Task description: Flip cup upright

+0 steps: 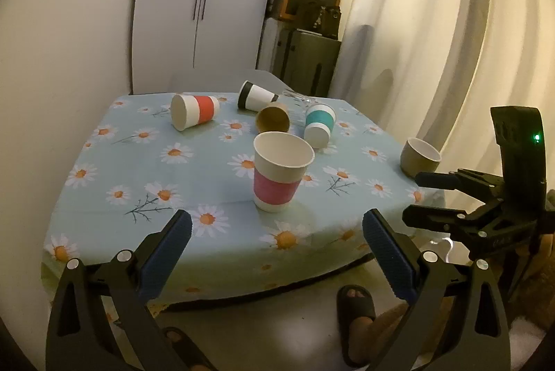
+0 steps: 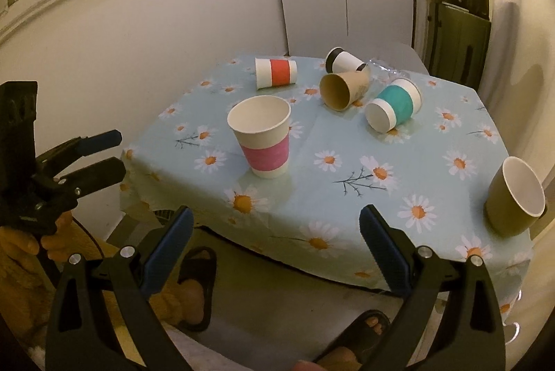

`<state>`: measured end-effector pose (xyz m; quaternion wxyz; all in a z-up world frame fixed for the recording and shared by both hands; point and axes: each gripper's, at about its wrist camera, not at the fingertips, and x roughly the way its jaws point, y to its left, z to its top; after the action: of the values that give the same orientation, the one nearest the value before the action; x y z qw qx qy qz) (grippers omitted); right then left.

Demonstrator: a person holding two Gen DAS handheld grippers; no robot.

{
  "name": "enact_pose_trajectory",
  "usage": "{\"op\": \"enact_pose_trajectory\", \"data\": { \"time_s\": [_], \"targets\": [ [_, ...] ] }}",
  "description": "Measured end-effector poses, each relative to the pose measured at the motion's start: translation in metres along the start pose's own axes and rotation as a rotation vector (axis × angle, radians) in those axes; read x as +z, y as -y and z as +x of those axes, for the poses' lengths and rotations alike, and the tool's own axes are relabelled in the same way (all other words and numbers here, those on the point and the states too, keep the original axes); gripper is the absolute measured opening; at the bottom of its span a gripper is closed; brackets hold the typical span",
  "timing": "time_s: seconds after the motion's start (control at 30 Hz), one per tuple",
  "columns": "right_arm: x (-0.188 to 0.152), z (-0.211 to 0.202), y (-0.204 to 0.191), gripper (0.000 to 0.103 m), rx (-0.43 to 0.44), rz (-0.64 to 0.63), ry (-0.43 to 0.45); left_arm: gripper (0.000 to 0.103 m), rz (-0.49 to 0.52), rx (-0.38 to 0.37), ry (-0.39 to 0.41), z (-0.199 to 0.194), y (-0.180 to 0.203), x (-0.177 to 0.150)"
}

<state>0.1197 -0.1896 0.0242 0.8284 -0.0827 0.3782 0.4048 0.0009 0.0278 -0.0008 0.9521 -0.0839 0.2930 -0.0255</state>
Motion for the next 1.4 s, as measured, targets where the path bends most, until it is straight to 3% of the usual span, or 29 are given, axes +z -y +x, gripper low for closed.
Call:
{"op": "enact_pose_trajectory", "data": {
  "time_s": [0.27, 1.4],
  "targets": [
    [-0.0014, -0.0023, 0.0000, 0.095, -0.004, 0.000, 0.004, 0.096, -0.008, 0.032, -0.010, 0.0010, -0.0015, 0.0004],
    [-0.0025, 0.0008, 0.0000, 0.095, -0.032, -0.001, -0.007, 0.096, 0.001, 0.028, -0.039, 0.0047, 0.0054, -0.0017]
  ]
}}
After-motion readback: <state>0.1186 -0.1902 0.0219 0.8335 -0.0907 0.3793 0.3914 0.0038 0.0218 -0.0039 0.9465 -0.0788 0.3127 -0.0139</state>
